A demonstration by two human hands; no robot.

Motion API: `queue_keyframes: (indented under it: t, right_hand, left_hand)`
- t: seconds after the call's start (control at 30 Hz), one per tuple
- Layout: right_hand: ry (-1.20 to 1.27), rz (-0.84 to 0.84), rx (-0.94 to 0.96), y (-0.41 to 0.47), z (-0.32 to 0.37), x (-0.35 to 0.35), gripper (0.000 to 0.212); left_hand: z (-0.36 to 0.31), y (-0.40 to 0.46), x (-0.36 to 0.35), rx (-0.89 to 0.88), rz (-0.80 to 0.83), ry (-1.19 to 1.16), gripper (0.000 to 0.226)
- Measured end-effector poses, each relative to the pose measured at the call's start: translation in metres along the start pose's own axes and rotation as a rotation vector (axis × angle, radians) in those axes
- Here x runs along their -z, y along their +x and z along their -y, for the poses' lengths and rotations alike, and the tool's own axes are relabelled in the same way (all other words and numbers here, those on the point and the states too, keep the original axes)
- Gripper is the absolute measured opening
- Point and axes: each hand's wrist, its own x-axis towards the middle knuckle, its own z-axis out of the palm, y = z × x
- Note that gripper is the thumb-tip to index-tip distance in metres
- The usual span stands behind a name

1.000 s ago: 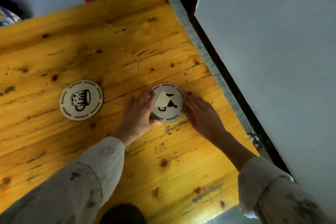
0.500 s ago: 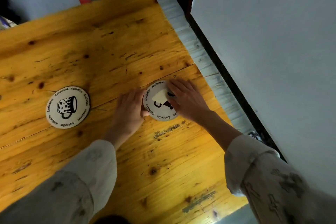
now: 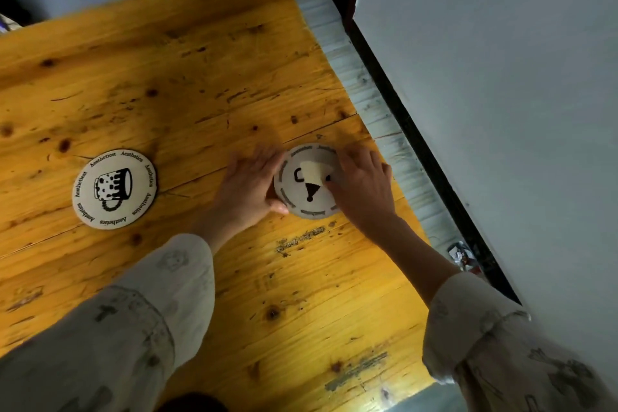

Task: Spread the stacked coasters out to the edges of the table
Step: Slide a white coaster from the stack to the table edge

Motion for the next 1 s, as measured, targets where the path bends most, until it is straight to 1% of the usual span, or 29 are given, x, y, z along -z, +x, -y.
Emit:
queue_keyframes:
  t: [0.03, 0.1, 0.13, 0.17, 0.2, 0.23, 0.3, 0.33, 0.4, 0.47, 0.63, 0.7, 0.77, 0.83, 1.0]
  right_hand:
    - [0.016, -0.016, -0.041, -0.004, -0.005, 0.0, 0.047]
    - [0.016, -0.027, -0.083, -0.011, -0.015, 0.001, 0.043]
    - [0.009, -0.029, -0.075, -0.014, -0.019, 0.001, 0.044]
    - [0.0, -0.023, -0.046, -0.017, -0.023, 0.0, 0.048]
    - [-0.012, -0.006, 0.0, -0.019, -0.025, 0.0, 0.053]
    - [-0.026, 0.017, 0.054, -0.022, -0.027, 0.0, 0.058]
    - [-0.048, 0.053, 0.13, -0.025, -0.028, 0.0, 0.067]
    - [-0.058, 0.061, 0.142, -0.025, -0.028, 0.001, 0.071]
    - [-0.09, 0.075, 0.146, -0.024, -0.027, 0.003, 0.078]
    - [-0.125, 0.072, 0.16, -0.023, -0.026, 0.003, 0.08]
    - [-0.137, 0.064, 0.156, -0.015, -0.025, 0.005, 0.073]
    - [-0.141, 0.06, 0.153, -0.01, -0.025, 0.004, 0.07]
    - [-0.127, 0.019, 0.143, -0.005, -0.028, 0.004, 0.062]
    - [-0.118, -0.006, 0.129, 0.001, -0.031, 0.004, 0.059]
    - [-0.132, 0.013, 0.123, 0.01, -0.035, 0.004, 0.063]
  left_hand:
    - [0.004, 0.003, 0.004, 0.025, -0.066, -0.012, 0.091]
    - [0.009, 0.002, 0.007, 0.13, -0.228, -0.077, 0.073]
    - [0.01, -0.001, 0.005, 0.162, -0.28, -0.114, 0.065]
    - [0.008, -0.006, 0.001, 0.162, -0.292, -0.14, 0.061]
    - [0.005, -0.012, -0.005, 0.132, -0.275, -0.155, 0.061]
    - [0.001, -0.018, -0.013, 0.088, -0.245, -0.163, 0.065]
    - [-0.009, -0.029, -0.027, 0.029, -0.188, -0.147, 0.083]
    - [-0.012, -0.031, -0.032, 0.03, -0.179, -0.127, 0.091]
    - [-0.015, -0.028, -0.036, 0.054, -0.188, -0.102, 0.098]
    - [-0.016, -0.021, -0.033, 0.061, -0.172, -0.092, 0.096]
    - [-0.008, -0.001, -0.019, 0.013, -0.083, -0.035, 0.089]
    - [-0.007, 0.006, -0.014, -0.004, -0.076, -0.033, 0.085]
    - [-0.009, 0.015, -0.009, 0.006, -0.09, -0.069, 0.075]
    - [-0.01, 0.024, -0.006, 0.026, -0.102, -0.087, 0.068]
    - [-0.012, 0.036, -0.004, 0.041, -0.08, -0.106, 0.068]
